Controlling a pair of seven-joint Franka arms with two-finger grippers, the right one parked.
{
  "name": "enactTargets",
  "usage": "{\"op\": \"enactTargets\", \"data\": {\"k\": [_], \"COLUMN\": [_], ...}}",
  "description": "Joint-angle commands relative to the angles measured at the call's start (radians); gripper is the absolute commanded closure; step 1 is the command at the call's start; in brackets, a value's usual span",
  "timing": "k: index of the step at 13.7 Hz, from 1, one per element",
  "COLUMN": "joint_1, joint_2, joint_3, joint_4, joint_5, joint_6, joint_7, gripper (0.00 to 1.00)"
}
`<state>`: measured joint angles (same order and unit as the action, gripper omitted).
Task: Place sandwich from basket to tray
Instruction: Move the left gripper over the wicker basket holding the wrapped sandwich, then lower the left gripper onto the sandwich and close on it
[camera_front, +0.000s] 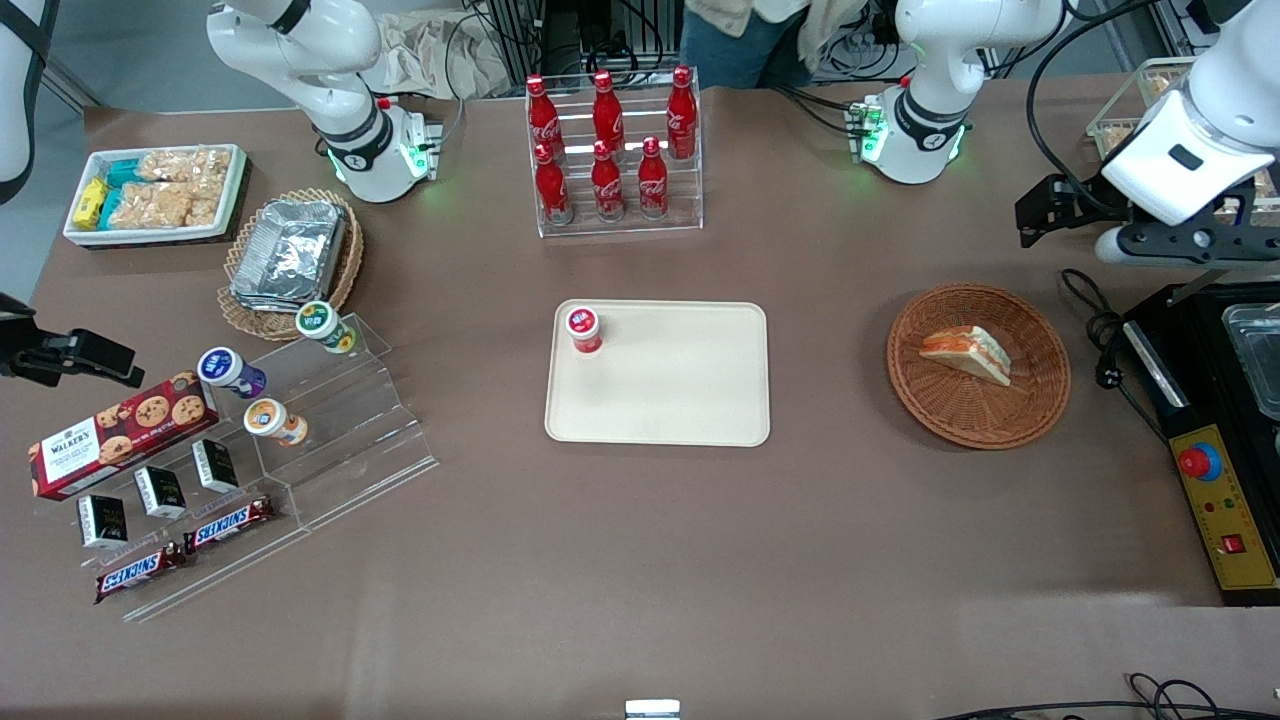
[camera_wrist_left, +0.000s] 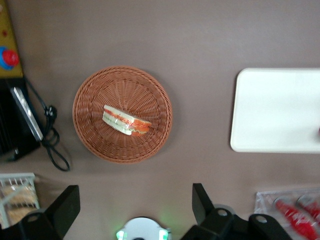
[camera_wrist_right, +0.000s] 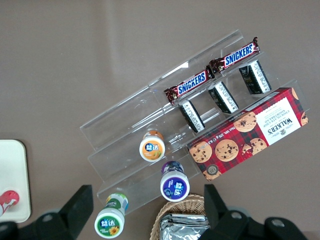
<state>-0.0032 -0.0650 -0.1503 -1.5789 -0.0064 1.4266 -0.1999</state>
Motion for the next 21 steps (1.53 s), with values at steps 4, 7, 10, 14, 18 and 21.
{"op": "enactTargets", "data": {"k": [4,7,10,14,18,21], "joint_1": [-0.003,-0.003,-0.001,-0.003,-0.006,-0.006], "joint_2": [-0.013,-0.064,-0.099,-0.084,0.037,0.097], "joint_3": [0.080,0.097,0.112,0.110,0.110,0.112], "joint_4": [-0.026,-0.163,-0.372,-0.643,-0.716,-0.754], "joint_5": [-0.004,0.019,0.023,0.026,0.055,0.082], "joint_6": [-0.011,0.017,0.173,0.479,0.679,0.768], "joint_7": [-0.486,-0.588,-0.653,-0.776,-0.904,-0.937], "gripper": [0.00,0.00,0.00,0.00,0.00,0.00]}}
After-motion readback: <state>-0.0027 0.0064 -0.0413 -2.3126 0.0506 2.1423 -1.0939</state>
